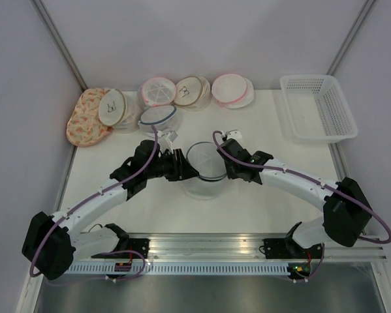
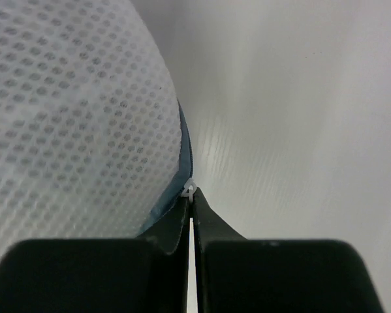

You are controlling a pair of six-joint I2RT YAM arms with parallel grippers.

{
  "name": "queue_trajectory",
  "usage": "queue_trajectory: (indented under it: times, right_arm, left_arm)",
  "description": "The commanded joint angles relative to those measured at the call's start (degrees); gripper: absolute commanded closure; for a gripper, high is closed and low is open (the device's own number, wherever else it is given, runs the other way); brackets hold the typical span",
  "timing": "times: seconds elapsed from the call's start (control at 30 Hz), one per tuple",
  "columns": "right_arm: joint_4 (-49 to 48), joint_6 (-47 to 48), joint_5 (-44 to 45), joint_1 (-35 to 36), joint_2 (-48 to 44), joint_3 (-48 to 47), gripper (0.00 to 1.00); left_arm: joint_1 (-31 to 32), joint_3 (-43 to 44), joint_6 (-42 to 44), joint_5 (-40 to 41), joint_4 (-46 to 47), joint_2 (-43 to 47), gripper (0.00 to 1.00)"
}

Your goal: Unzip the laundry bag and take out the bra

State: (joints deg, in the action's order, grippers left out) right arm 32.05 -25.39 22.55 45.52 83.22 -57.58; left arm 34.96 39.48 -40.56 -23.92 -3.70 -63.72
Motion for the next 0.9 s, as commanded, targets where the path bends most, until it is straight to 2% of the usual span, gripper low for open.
queue_trajectory:
  times: [0.0,0.1,0.13,0.23,0.3,0.4,0.53,0.67,0.87]
  right_arm:
    - [-1.2,1.4,-2.8,-1.3,-5.2,1.8,1.00]
    - [-1.7,1.3,-8.2,-1.3,-8.2,3.2,1.00]
    - [-1.9,1.5,-10.0,-1.3,-8.9,3.4,1.00]
    - [-3.3,2.9,-21.4,-1.3,-11.8,4.1,1.00]
    - [-4.5,4.3,-33.3,-1.3,-13.5,4.8,1.00]
    - [-7.0,5.5,-43.0,-1.0,-15.4,5.8,0.99]
    - [-7.4,6.7,-46.4,-0.6,-16.3,6.0,1.00]
    - [-7.5,7.8,-48.9,0.4,-15.1,5.6,1.00]
    - [-7.2,8.7,-49.0,2.8,-13.0,5.4,1.00]
  left_arm:
    - [-0.9,4.7,0.7,7.1,-5.6,-0.1,0.49]
    - [-0.9,5.2,-4.4,18.6,-12.2,3.8,0.45]
    - [-0.8,4.6,-5.9,19.8,-12.9,5.3,0.45]
    - [0.2,0.3,-12.6,20.6,-13.2,12.3,0.42]
    - [0.8,-3.3,-17.3,19.1,-13.0,15.7,0.41]
    - [1.7,-7.4,-22.4,17.2,-12.3,20.6,0.41]
    - [2.1,-10.4,-25.9,14.4,-7.0,22.0,0.39]
    - [3.2,-9.9,-26.8,13.4,-3.6,16.5,0.39]
    - [4.3,-8.3,-28.4,13.7,1.7,13.2,0.39]
